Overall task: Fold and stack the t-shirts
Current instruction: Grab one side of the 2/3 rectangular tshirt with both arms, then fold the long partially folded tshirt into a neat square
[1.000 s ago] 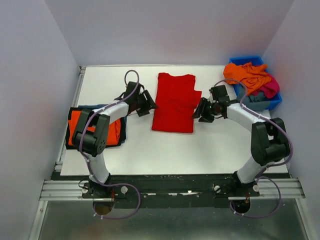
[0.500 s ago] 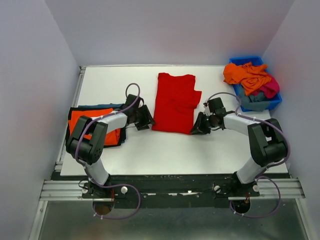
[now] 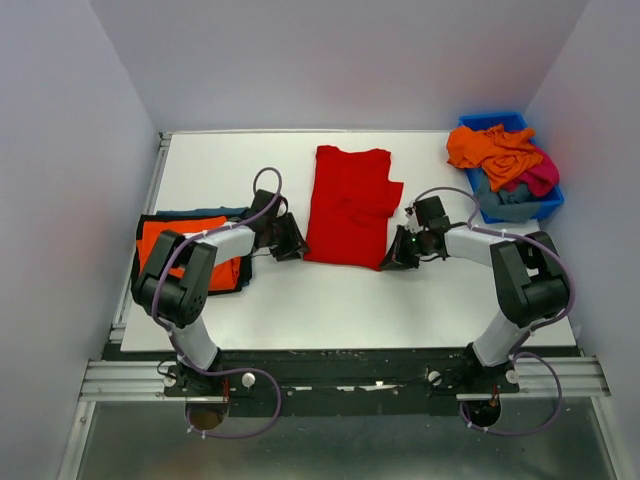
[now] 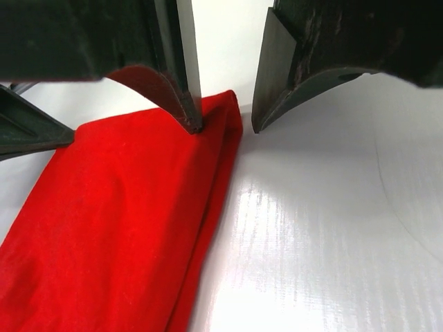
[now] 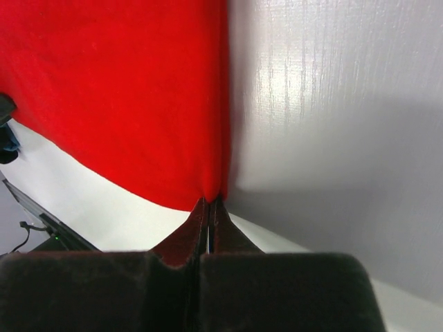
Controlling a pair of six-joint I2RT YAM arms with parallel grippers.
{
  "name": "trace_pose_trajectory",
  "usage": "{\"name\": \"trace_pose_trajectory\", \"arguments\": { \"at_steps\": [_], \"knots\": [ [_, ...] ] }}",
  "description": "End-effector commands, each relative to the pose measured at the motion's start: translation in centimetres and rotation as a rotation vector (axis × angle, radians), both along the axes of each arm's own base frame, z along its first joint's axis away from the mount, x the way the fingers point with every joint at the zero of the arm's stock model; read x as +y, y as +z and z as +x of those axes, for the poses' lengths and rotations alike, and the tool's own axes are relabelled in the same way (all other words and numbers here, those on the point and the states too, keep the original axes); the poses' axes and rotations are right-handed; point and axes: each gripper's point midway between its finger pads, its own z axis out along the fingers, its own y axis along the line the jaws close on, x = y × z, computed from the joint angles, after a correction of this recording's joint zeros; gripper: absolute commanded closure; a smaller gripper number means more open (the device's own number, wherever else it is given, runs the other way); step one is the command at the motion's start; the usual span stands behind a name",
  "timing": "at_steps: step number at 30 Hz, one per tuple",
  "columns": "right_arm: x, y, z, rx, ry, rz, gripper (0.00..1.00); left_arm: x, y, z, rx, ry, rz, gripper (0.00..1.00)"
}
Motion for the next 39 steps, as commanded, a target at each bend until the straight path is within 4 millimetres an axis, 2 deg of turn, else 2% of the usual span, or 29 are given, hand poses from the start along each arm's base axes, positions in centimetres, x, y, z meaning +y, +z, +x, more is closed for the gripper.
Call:
{"name": "trace_pose_trajectory", "arguments": {
  "at_steps": [1, 7, 9, 11, 14, 15, 17, 20, 22, 30, 33, 36, 39],
  "knots": [
    [0.1, -0.3, 0.2, 0.003, 0.007, -0.012, 0.99, -0.2, -2.3, -1.9, 0.088, -0.032, -0.009, 0.50],
    [0.2, 0.3, 0.4, -0.010, 0.010, -0.011, 0.99, -1.4, -2.6, -2.7, 0.108, -0.052, -0.074, 0.51],
    [0.1, 0.5, 0.5, -0.014, 0.007, -0.018, 0.99, -1.9, -2.6, -2.9, 0.111, -0.050, -0.107, 0.55],
    [0.0, 0.8, 0.5, -0.021, 0.006, -0.021, 0.99, -1.9, -2.7, -2.8, 0.100, -0.038, -0.109, 0.67],
    [-0.2, 1.3, 0.2, -0.032, 0.008, -0.024, 0.99, -1.4, -2.6, -2.5, 0.078, -0.017, -0.085, 0.92],
    [-0.3, 1.5, 0.1, -0.035, 0.008, -0.025, 0.99, -1.2, -2.4, -2.6, 0.073, -0.013, -0.078, 0.97],
    [-0.3, 2.1, -0.2, -0.049, 0.014, -0.019, 0.99, -1.0, -1.8, -2.6, 0.053, -0.010, -0.072, 1.00],
    [-0.4, 2.9, -1.4, -0.063, 0.029, -0.003, 0.99, -0.7, -0.9, -3.6, 0.039, -0.030, -0.041, 1.00],
    [-0.6, 3.4, -3.0, -0.068, 0.054, 0.008, 0.99, -0.7, 0.0, -4.7, 0.024, -0.048, -0.028, 1.00],
    [-2.6, 6.9, -9.4, -0.128, 0.074, 0.014, 0.99, -1.5, 3.3, -12.6, 0.008, -0.137, 0.018, 1.00],
    [-3.5, 8.6, -10.9, -0.163, 0.059, 0.003, 0.99, -1.6, 5.1, -14.9, 0.002, -0.137, -0.030, 1.00],
    [-4.0, 10.4, -11.3, -0.207, 0.039, -0.008, 0.99, -1.6, 7.3, -15.7, -0.022, -0.130, -0.064, 1.00],
    [-4.8, 12.6, -9.5, -0.283, 0.009, -0.062, 0.99, -1.3, 9.2, -14.7, -0.079, -0.110, -0.059, 1.00]
  ]
}}
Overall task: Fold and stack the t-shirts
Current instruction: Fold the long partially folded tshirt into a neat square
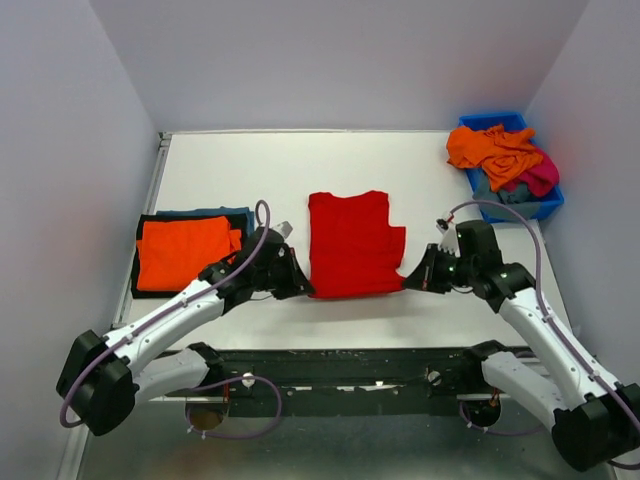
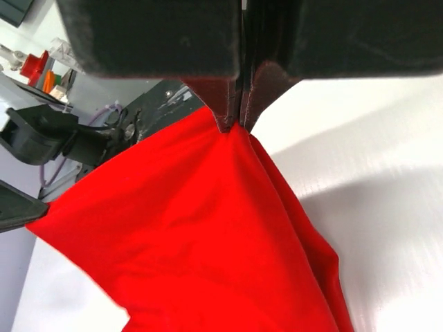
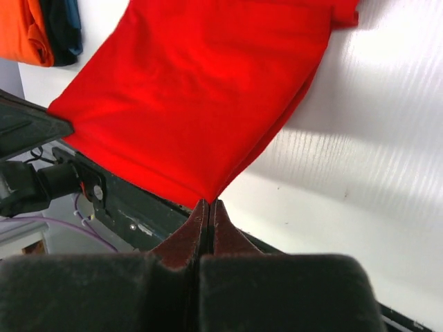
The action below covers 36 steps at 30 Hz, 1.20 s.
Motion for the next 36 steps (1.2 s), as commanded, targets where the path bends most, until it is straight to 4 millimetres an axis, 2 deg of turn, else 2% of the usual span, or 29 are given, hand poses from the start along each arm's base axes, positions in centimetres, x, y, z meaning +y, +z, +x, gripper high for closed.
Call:
{"name": "trace_pose_trajectory", "arguments": {
  "at_steps": [1, 5, 10, 13, 15, 20, 25, 26, 29, 32, 34, 36],
  "knots": [
    [-1.6, 2.5, 1.5, -0.044, -0.060, -0.098, 0.99, 1.5, 1.3, 1.0, -0.017, 0.077, 0.048, 1.00],
    [-1.0, 5.3, 5.8, -0.095, -0.075, -0.117, 0.99, 1.6, 3.5, 5.3, -0.063, 0.126, -0.059, 1.00],
    [-0.6, 5.7, 12.0, -0.077, -0.111, -0.131, 0.99, 1.5, 5.8, 12.4, -0.134, 0.199, -0.087, 1.00],
    [-0.4, 5.2, 15.3, -0.055, -0.128, -0.143, 0.99, 1.0, 6.1, 16.3, -0.145, 0.247, -0.123, 1.00],
    [-0.1, 4.6, 17.1, -0.034, -0.131, -0.141, 0.99, 0.5, 5.9, 18.7, -0.148, 0.260, -0.129, 1.00],
    [-0.5, 3.6, 21.8, -0.011, -0.163, -0.131, 0.99, 0.0, 3.8, 23.5, -0.107, 0.296, -0.117, 1.00],
    [-1.7, 0.3, 26.5, 0.072, -0.207, -0.105, 0.99, -1.2, 2.0, 28.9, -0.095, 0.312, -0.110, 1.00],
    [-1.8, -0.7, 27.6, 0.092, -0.208, -0.091, 0.99, -1.4, 0.2, 29.9, -0.062, 0.316, -0.092, 1.00],
    [-1.2, -2.8, 30.3, 0.128, -0.176, -0.035, 0.99, -2.0, -1.3, 32.6, -0.043, 0.318, -0.111, 1.00],
    [-0.1, -3.8, 32.7, 0.116, -0.137, 0.020, 0.99, -2.0, -1.4, 34.0, -0.058, 0.331, -0.133, 1.00],
    [0.8, -3.5, 33.7, 0.096, -0.099, 0.064, 0.99, -1.6, -1.2, 34.1, -0.070, 0.347, -0.130, 1.00],
    [0.9, -3.4, 34.3, 0.078, -0.088, 0.070, 0.99, -1.2, -1.0, 33.8, -0.084, 0.349, -0.129, 1.00]
  ]
}}
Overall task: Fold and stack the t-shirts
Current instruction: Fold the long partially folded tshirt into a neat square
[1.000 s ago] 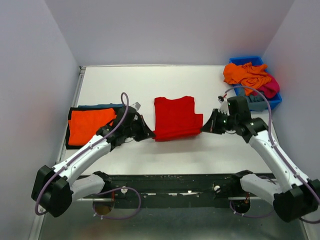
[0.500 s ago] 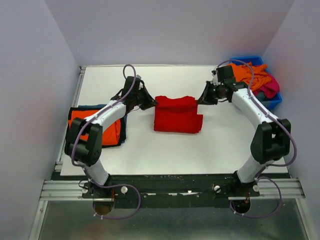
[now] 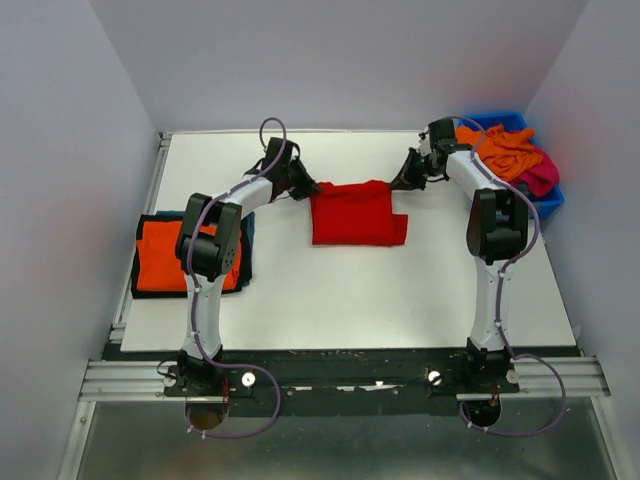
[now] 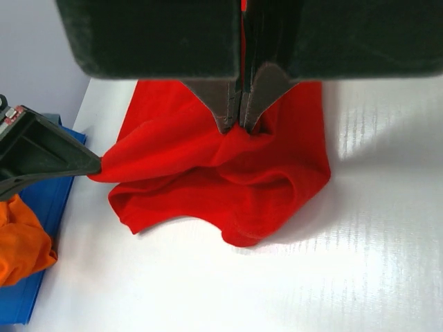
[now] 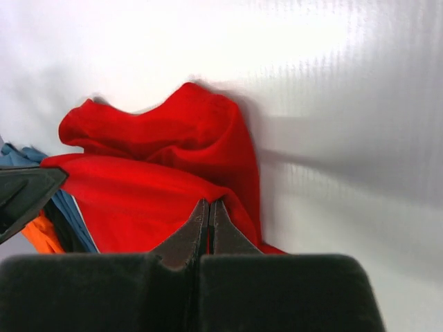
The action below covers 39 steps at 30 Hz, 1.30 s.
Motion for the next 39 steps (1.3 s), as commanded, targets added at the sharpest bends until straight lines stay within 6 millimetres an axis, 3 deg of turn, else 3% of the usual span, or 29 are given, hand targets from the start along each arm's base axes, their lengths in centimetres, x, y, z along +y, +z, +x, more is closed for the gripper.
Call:
{"name": "trace_pose_trajectory", "arguments": {
  "at_steps": [1, 7, 13, 18, 19, 21, 22, 23, 24, 27, 30, 35, 39],
  "knots": [
    [1.5, 2.4, 1.8, -0.081, 0.064, 0.078, 0.99, 1.0, 2.4, 0.8, -0.068, 0.025, -0.015, 1.00],
    [1.6, 2.3, 3.0, -0.101, 0.062, 0.073, 0.98, 1.8, 2.1, 1.3, -0.066, 0.026, -0.017, 1.00],
    [1.7, 3.8, 2.6, -0.148, 0.082, 0.078, 0.99, 2.1, 3.3, 0.0, -0.082, 0.021, -0.026, 1.00],
    [2.2, 4.1, 4.3, -0.162, 0.092, 0.100, 0.96, 3.1, 3.1, 0.1, -0.067, 0.055, 0.012, 1.00],
    [2.3, 4.0, 4.7, -0.165, 0.094, 0.105, 0.87, 3.2, 2.9, 0.2, -0.062, 0.065, 0.015, 0.96],
    [2.3, 3.3, 5.5, -0.151, 0.087, 0.095, 0.37, 3.3, 2.6, 0.5, -0.065, 0.068, 0.016, 0.48],
    [2.3, 2.8, 5.5, -0.144, 0.092, 0.087, 0.25, 3.4, 2.4, 0.6, -0.065, 0.067, 0.021, 0.38],
    [2.2, 2.4, 5.4, -0.141, 0.096, 0.076, 0.22, 3.5, 2.4, 0.5, -0.070, 0.063, 0.028, 0.28],
    [1.9, 2.1, 5.4, -0.148, 0.093, 0.054, 0.21, 3.8, 2.5, 0.5, -0.082, 0.065, 0.046, 0.23],
    [0.9, 1.7, 4.8, -0.175, 0.080, -0.005, 0.21, 4.9, 3.0, -0.1, -0.100, 0.082, 0.102, 0.20],
    [0.9, 1.3, 3.8, -0.186, 0.110, -0.019, 0.30, 5.7, 2.6, -1.4, -0.102, 0.088, 0.139, 0.20],
    [0.9, -0.3, 2.4, -0.164, 0.124, -0.094, 0.31, 4.6, 0.5, -3.6, -0.071, 0.047, 0.141, 0.27],
    [1.5, -1.5, 0.9, -0.130, 0.140, -0.127, 0.28, 3.6, -1.3, -3.3, -0.036, 0.025, 0.128, 0.27]
  ]
}}
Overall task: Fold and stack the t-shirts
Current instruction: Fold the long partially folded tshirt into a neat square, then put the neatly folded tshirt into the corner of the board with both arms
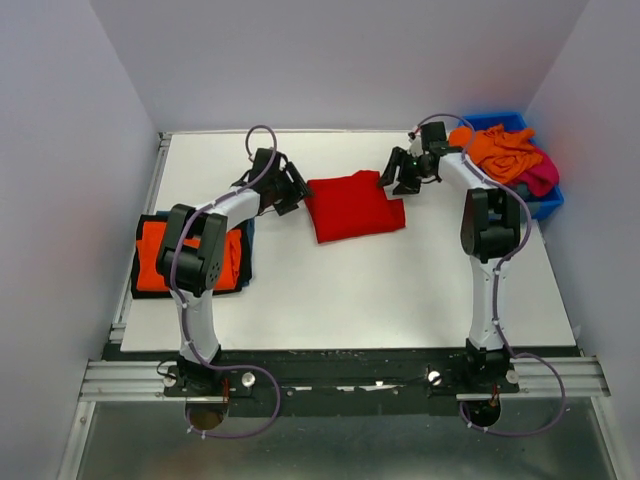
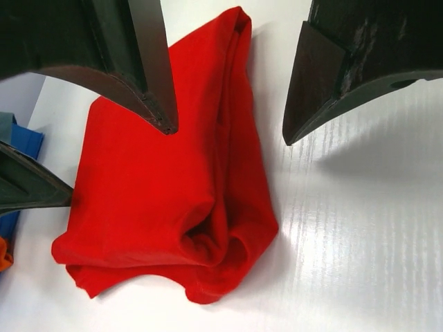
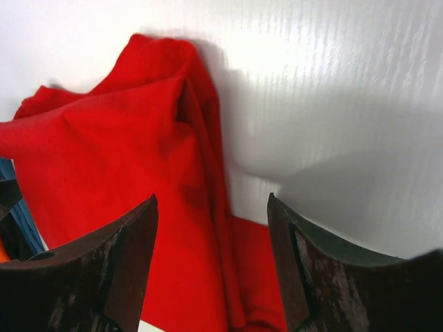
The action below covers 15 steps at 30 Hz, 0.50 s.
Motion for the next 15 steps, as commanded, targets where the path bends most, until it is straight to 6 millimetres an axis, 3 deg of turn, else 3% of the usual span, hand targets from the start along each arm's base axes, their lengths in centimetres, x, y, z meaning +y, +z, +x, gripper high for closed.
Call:
{"name": "trace_pose_trajectory", "arguments": {
  "at_steps": [1, 7, 10, 13, 15],
  "knots": [
    [0.6, 0.8, -1.4, -0.039, 0.029, -0.085, 0.27, -1.1, -1.4, 0.6, 0.001, -0.023, 0.004, 0.27],
    [1.8, -1.1, -5.6, 0.016, 0.043, -0.076, 0.27, -1.1, -2.9, 2.2, 0.025, -0.010, 0.039, 0.33],
    [2.2, -1.6, -9.2, 0.041, 0.038, -0.063, 0.28, -1.2, -3.4, 3.3, 0.024, -0.024, 0.047, 0.56],
    [1.9, -0.8, -12.7, 0.001, 0.004, -0.047, 0.28, -2.0, -3.1, 3.9, 0.003, -0.077, 0.034, 0.79],
    [1.1, -0.8, -14.2, -0.005, -0.016, -0.064, 0.27, -2.5, -3.1, 3.6, -0.017, -0.116, 0.012, 0.83]
  ]
}}
